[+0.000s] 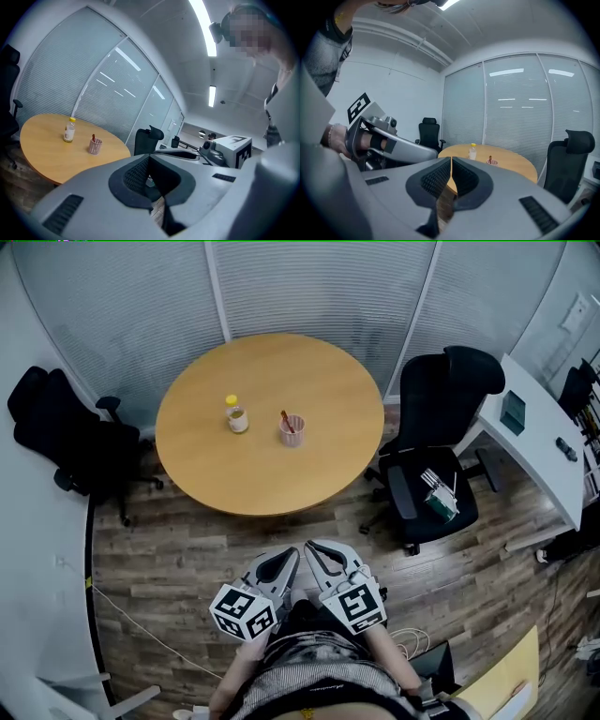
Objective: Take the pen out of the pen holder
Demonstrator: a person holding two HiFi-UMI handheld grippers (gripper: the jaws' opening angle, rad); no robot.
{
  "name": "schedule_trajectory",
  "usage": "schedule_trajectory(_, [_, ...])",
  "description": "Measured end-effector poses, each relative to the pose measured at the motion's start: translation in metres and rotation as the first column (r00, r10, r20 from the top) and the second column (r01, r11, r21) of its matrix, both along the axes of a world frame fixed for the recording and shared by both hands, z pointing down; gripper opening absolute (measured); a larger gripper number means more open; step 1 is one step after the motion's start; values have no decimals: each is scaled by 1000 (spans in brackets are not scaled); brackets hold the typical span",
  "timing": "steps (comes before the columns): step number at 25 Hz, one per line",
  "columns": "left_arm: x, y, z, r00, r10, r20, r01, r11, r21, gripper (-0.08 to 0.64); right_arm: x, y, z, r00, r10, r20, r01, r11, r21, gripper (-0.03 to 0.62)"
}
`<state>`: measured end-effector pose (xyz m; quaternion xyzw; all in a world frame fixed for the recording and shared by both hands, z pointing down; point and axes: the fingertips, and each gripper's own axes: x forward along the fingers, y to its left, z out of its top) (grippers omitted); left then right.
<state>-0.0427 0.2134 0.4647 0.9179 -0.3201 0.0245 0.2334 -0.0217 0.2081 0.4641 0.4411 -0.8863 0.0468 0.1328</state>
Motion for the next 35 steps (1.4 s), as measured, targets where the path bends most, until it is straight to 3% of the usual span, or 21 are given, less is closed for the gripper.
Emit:
schedule_trajectory(7, [-18,-12,7,1000,-17,-12,16,999,-29,3,-8,-15,1,999,40,3,-40,999,3,23])
schedule_trajectory(17, [-24,-42,7,998,-56,-14,55,998,-34,3,-13,-48,4,1000,-13,-2,13,1000,-4,23])
schedule_trajectory(35, [-3,-177,4,995,-95,5,95,994,-46,3,-3,-185,6,995,-97,12,97,995,-22,23])
